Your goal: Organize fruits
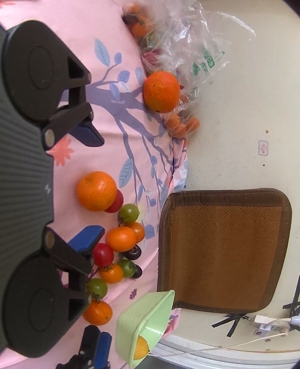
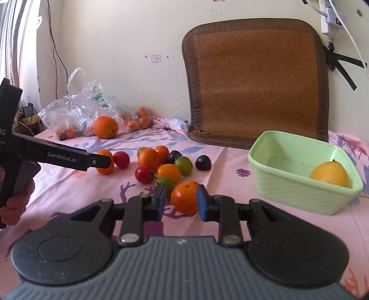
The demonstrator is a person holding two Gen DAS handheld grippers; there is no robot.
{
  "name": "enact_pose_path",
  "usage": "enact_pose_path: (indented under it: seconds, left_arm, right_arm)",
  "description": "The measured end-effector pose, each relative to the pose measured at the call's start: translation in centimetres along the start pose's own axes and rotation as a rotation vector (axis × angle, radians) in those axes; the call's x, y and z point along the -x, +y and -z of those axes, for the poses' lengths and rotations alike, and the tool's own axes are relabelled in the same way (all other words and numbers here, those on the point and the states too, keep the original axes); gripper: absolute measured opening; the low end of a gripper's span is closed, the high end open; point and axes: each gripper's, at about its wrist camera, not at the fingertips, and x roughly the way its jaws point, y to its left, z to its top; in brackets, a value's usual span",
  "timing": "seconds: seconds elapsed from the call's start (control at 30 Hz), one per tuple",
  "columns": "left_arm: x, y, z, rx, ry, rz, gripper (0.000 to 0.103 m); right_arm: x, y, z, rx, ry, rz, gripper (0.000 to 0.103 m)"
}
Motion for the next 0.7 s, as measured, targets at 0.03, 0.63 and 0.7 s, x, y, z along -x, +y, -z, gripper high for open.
enact_pose_path:
  seconds: [0.03,0.63,0.7]
  left_arm:
    - [-0.4,0.0,0.1,0.0,0.006,0.007,0.069]
    - [-0.9,-0.2,0.1,0.021,0.03,0.014,0.039]
    - [0.2,-0.3,0.6,0.063,0.032,0.044,0.039]
  right_arm:
    - [-0.1,-0.2,0.1,-0.008,0.002,0.007,0.036]
    - [-2.7,-0.5,-0.1,-0.044,0.09,-0.031,0.041]
    - [-1.4,-0.3,0.1,-0.03,0.063,-0.029,0.04]
